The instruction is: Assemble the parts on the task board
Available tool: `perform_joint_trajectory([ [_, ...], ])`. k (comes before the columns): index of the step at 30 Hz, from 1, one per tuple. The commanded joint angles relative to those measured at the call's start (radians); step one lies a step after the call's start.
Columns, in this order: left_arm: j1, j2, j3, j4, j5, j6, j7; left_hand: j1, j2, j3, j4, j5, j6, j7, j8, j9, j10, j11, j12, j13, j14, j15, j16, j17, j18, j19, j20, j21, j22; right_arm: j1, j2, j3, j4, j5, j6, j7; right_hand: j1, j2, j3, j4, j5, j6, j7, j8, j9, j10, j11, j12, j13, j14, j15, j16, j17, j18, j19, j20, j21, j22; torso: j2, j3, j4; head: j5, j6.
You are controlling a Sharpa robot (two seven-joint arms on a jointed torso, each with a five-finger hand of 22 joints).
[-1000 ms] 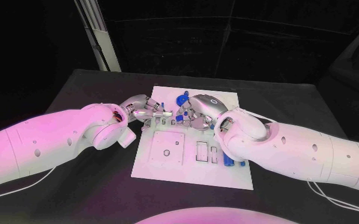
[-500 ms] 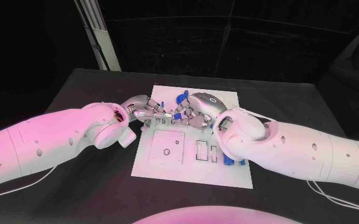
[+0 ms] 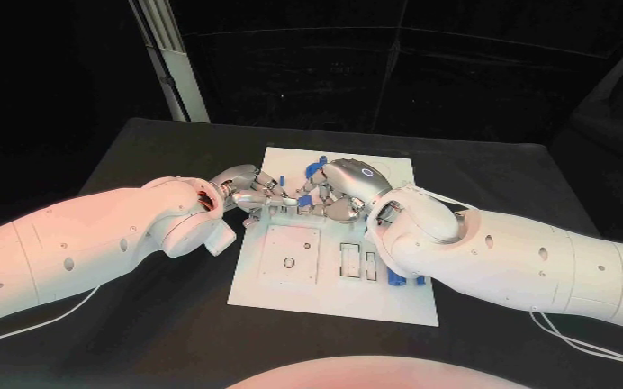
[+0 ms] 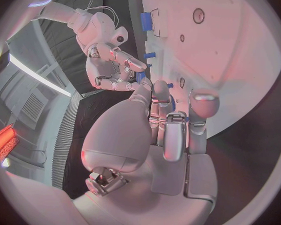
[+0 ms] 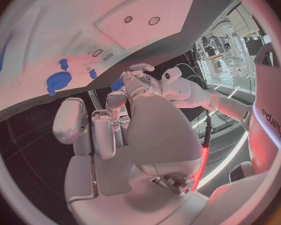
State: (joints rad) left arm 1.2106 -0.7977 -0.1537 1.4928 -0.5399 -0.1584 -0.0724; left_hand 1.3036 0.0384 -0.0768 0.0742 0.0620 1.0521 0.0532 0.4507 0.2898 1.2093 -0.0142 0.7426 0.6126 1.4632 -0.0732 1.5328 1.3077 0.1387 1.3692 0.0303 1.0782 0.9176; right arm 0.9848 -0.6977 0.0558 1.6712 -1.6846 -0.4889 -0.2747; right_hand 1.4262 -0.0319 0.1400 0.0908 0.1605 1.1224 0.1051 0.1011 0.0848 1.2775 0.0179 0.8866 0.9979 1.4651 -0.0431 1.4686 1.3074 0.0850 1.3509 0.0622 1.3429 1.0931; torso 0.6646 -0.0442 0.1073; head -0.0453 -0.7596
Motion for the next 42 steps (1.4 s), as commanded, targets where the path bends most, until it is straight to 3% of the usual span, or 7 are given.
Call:
perform_joint_trajectory([
  [1, 0.001, 0.003, 0.001, 0.002, -0.006, 0.012, -0.004, 0.008, -0.002, -0.001, -0.007, -0.004, -0.004, 0.0, 0.005, 0.001, -0.005, -0.004, 0.001, 0.001, 0.094, -0.007, 0.004, 0.203, -0.011, -0.007, -0.001, 0.005, 0.001, 0.002, 0.006, 0.001, 0.005, -0.008, -0.014, 0.018, 0.0, 0.001, 0.008, 0.0, 0.007, 0.006, -0.003, 0.007, -0.001, 0.008, -0.001, 0.008, 0.004, 0.071, -0.009, -0.003, 0.111, 0.008, 0.003, -0.004, 0.003, 0.001, -0.001, -0.0002, 0.0026, 0.0, -0.002],
  [17, 0.001, 0.005, 0.001, 0.001, -0.006, 0.011, -0.006, 0.012, 0.001, 0.001, -0.009, -0.004, -0.005, 0.0, 0.008, 0.002, -0.005, -0.005, 0.002, 0.002, 0.094, -0.008, 0.004, 0.204, -0.012, -0.007, -0.002, 0.009, 0.006, 0.002, 0.014, 0.001, 0.005, -0.009, -0.012, 0.025, -0.001, 0.0, 0.011, 0.0, 0.007, 0.009, -0.004, 0.008, -0.001, 0.014, -0.002, 0.016, 0.011, 0.071, -0.01, -0.004, 0.11, 0.007, 0.004, -0.005, 0.004, 0.003, -0.002, -0.0003, 0.004, -0.002, -0.007],
  [34, 0.001, -0.02, 0.001, -0.007, -0.006, 0.002, 0.0, 0.014, 0.004, 0.003, -0.01, -0.004, -0.006, -0.001, 0.01, 0.003, -0.005, -0.005, 0.002, 0.002, 0.094, -0.008, 0.004, 0.203, -0.012, -0.008, -0.002, 0.011, 0.009, 0.002, 0.006, 0.001, -0.017, -0.024, 0.0, 0.0, -0.002, 0.0, 0.013, 0.001, 0.007, 0.011, -0.005, 0.008, 0.0, 0.018, -0.003, 0.023, 0.016, 0.071, -0.01, -0.004, 0.11, 0.008, 0.004, -0.005, 0.004, 0.003, -0.004, -0.0005, 0.0057, -0.006, -0.005],
  [42, 0.001, -0.019, 0.001, -0.003, -0.005, 0.0, 0.006, -0.022, -0.002, -0.016, 0.013, -0.008, -0.011, 0.002, 0.022, 0.008, -0.002, -0.003, 0.006, 0.006, 0.094, -0.006, 0.005, 0.204, -0.013, -0.013, -0.001, 0.02, 0.021, 0.002, 0.016, 0.001, -0.025, -0.026, 0.008, -0.001, -0.002, -0.001, 0.014, 0.001, 0.007, 0.013, -0.005, 0.009, 0.0, 0.021, -0.003, 0.028, 0.021, 0.071, -0.01, -0.004, 0.109, 0.007, 0.005, -0.006, 0.004, 0.003, -0.004, -0.001, 0.0076, -0.007, -0.004],
])
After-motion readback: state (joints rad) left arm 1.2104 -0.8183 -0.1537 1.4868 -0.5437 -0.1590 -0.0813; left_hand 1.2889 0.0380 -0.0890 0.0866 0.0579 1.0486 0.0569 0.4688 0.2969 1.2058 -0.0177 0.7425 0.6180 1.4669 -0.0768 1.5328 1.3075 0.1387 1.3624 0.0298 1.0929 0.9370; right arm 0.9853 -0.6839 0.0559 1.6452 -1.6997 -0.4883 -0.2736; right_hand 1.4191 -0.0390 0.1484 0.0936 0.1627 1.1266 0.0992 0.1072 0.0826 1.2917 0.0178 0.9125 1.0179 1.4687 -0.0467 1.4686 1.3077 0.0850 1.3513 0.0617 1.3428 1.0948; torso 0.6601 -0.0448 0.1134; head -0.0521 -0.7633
